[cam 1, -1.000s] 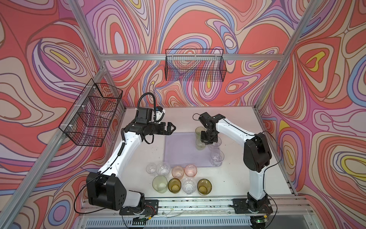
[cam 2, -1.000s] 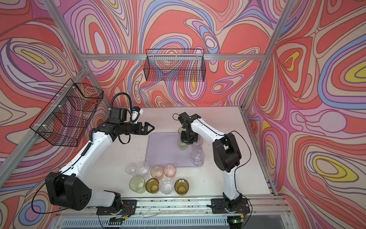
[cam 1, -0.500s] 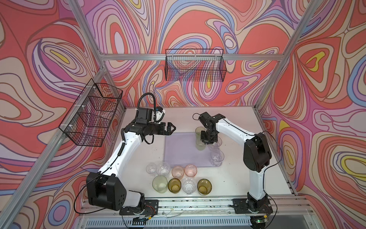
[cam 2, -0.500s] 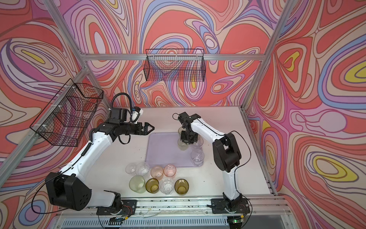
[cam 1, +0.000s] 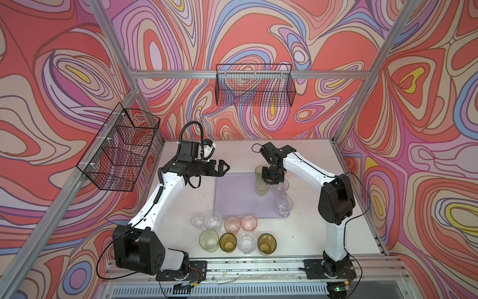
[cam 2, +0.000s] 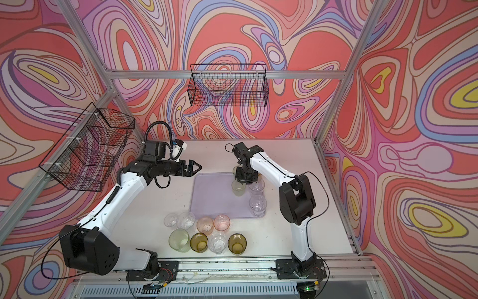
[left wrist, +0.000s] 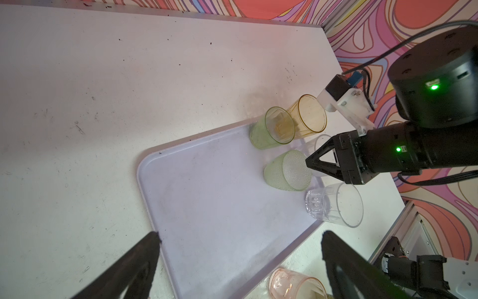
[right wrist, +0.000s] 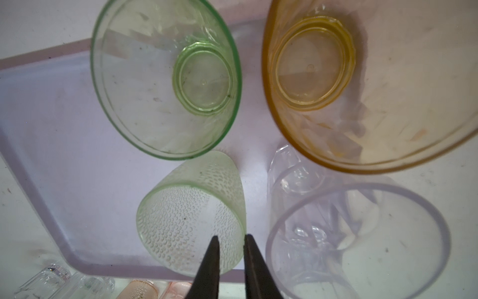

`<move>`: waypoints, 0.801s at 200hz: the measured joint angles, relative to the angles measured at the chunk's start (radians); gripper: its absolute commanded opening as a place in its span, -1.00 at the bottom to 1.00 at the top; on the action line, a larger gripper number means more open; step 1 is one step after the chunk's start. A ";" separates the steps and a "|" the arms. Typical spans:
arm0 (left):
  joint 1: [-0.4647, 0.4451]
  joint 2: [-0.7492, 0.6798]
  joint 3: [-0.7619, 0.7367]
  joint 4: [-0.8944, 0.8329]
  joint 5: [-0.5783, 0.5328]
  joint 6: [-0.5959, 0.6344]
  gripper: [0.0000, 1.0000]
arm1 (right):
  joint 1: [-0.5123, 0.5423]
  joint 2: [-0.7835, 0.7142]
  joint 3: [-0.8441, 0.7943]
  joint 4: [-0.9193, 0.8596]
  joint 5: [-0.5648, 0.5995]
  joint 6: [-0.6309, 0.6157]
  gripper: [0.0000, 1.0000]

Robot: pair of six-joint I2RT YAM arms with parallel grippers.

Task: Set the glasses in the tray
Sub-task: 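Lower the pale-green textured glass onto the tray and open the right gripper, then raise the right gripper away from the placed glass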

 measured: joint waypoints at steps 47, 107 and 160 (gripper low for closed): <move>0.000 0.000 0.000 0.000 0.000 0.000 1.00 | 0.000 -0.045 0.024 -0.026 0.017 0.000 -0.57; 0.000 -0.001 0.000 0.000 0.000 0.000 1.00 | 0.000 -0.135 0.037 -0.041 0.024 -0.024 -0.57; 0.000 -0.001 0.000 0.000 -0.007 0.001 1.00 | 0.002 -0.253 -0.007 -0.049 0.023 -0.048 -0.54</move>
